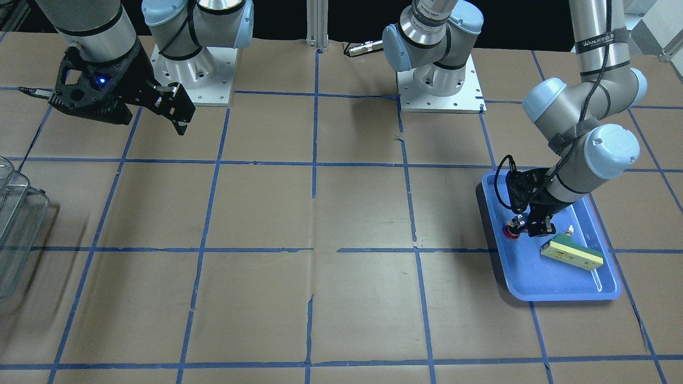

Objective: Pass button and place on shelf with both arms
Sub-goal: 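Close the left gripper on the red push-button switch, then lift the switch with the left gripper and carry it toward the table center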

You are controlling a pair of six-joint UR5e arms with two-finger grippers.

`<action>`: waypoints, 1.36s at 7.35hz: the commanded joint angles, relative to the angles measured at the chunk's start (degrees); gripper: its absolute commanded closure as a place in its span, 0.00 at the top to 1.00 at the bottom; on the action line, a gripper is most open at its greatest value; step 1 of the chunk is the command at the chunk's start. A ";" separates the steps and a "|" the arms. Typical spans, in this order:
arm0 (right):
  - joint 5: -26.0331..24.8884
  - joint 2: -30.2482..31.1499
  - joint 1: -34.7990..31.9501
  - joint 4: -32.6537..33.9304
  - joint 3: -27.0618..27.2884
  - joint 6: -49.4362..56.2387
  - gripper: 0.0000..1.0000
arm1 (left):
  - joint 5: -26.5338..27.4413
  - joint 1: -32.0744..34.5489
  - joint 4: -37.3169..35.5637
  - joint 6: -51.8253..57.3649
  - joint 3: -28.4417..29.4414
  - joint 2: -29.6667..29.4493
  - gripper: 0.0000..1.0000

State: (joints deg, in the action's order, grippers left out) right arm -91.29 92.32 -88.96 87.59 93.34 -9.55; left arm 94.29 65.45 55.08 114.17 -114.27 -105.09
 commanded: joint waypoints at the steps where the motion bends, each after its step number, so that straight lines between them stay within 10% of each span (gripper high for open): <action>1: 0.50 -0.21 0.02 0.13 0.00 0.06 1.00 | -0.78 0.03 -0.07 1.40 0.54 0.15 0.05; 4: 0.76 -0.21 0.02 1.00 -0.09 0.15 1.00 | -8.30 1.69 6.31 1.32 4.48 3.91 0.00; 6: 0.85 -0.21 -0.07 1.18 -0.18 0.23 1.00 | -21.02 4.49 18.95 -0.60 10.88 6.38 0.00; 10: 4.61 -0.21 0.89 1.62 -0.53 14.22 1.00 | -50.11 18.62 18.66 -18.76 12.40 6.92 0.00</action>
State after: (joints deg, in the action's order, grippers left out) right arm -88.61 92.15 -88.67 88.99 92.92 -3.13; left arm 52.84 79.62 74.24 101.35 -102.27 -98.11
